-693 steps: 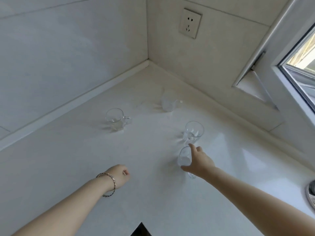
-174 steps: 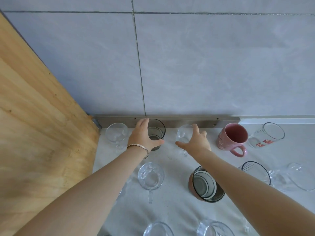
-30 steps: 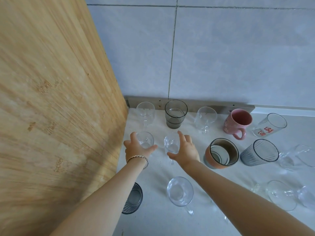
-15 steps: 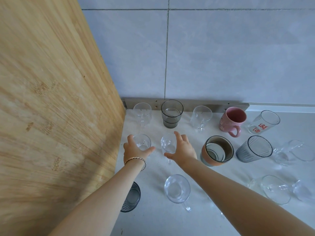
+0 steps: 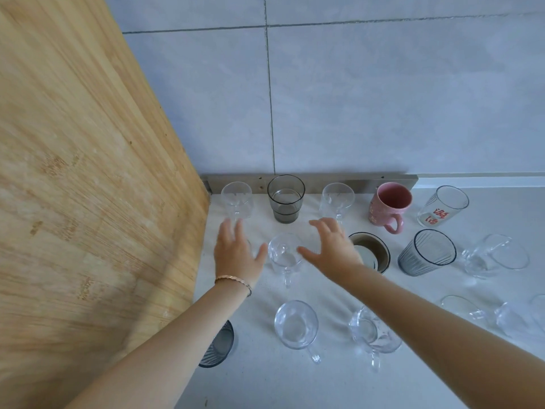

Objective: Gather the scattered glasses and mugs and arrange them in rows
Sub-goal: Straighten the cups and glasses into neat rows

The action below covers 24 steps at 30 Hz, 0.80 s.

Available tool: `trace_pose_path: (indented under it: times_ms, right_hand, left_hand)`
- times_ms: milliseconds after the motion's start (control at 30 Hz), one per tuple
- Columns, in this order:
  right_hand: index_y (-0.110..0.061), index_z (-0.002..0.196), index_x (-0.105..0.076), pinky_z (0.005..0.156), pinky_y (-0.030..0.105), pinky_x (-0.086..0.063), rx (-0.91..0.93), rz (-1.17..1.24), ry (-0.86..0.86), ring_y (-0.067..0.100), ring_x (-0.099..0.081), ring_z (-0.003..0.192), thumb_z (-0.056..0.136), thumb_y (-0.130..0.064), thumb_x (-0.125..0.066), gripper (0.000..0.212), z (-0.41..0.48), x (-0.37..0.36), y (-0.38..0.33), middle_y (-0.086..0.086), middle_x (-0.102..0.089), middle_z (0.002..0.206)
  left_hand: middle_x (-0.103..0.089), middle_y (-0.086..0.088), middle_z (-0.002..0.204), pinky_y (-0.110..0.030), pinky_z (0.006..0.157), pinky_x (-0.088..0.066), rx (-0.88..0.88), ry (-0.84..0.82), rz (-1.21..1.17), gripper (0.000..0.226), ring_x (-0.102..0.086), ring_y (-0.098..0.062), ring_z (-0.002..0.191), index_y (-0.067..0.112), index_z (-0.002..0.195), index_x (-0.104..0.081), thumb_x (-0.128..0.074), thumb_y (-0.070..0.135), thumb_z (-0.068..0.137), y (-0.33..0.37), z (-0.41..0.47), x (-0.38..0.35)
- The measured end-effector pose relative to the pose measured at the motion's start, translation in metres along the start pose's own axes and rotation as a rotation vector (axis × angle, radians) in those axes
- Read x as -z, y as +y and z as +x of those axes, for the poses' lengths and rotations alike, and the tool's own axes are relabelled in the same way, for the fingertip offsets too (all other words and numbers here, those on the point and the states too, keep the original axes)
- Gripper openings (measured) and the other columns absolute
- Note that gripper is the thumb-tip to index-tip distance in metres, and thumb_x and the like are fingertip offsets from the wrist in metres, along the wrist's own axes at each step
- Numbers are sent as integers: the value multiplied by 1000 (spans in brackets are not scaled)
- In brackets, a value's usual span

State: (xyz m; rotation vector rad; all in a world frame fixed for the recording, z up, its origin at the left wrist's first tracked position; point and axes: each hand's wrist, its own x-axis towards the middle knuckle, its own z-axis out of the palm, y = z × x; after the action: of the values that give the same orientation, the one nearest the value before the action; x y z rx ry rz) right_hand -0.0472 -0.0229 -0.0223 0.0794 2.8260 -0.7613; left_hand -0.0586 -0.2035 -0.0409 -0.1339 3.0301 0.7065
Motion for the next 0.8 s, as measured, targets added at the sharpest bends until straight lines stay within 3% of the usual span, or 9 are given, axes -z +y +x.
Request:
trace_pose_path:
  times_ms: [100,233,367,500,800]
  right_hand:
    - [-22,146,-28,114,41,-24,-72,-187,59,27,-24,140,82,-49,-62,77,-9,24,30,6,-26,151]
    - [-25,150,-8,112,44,-30,-263,-105,-135,31,-27,139,71,-53,-73,107,-19,28,63,9,-19,152]
    - [-14,150,-14,107,38,-39,-286,-7,-32,28,-38,134,68,-50,-76,109,-21,20,72,6,-30,147]
    - [-11,148,-17,101,38,-42,-322,41,71,28,-44,129,68,-53,-75,107,-12,12,62,5,-33,144]
    - [-6,146,-15,101,36,-42,-378,-53,50,30,-43,128,67,-71,-64,114,-9,-2,37,10,-35,138]
  left_hand:
    - [-8,-12,158,-33,118,-16,-254,-281,165,76,-9,-24,147,12,148,-12,-50,40,89,24,-10,-11]
    - [4,-11,159,-39,117,-23,-166,-419,260,86,-3,-32,147,19,149,1,-55,39,87,47,-18,-34]
    - [-10,-9,156,-39,108,-37,-47,-350,158,78,-16,-33,142,16,148,-6,-55,25,89,52,-11,-42]
    - [-19,-6,154,-36,107,-37,-30,-325,81,77,-25,-31,137,12,147,-12,-59,24,87,51,-9,-41]
    - [-27,-3,150,-35,103,-39,-59,-279,38,77,-30,-27,135,11,145,-18,-64,25,84,50,-10,-36]
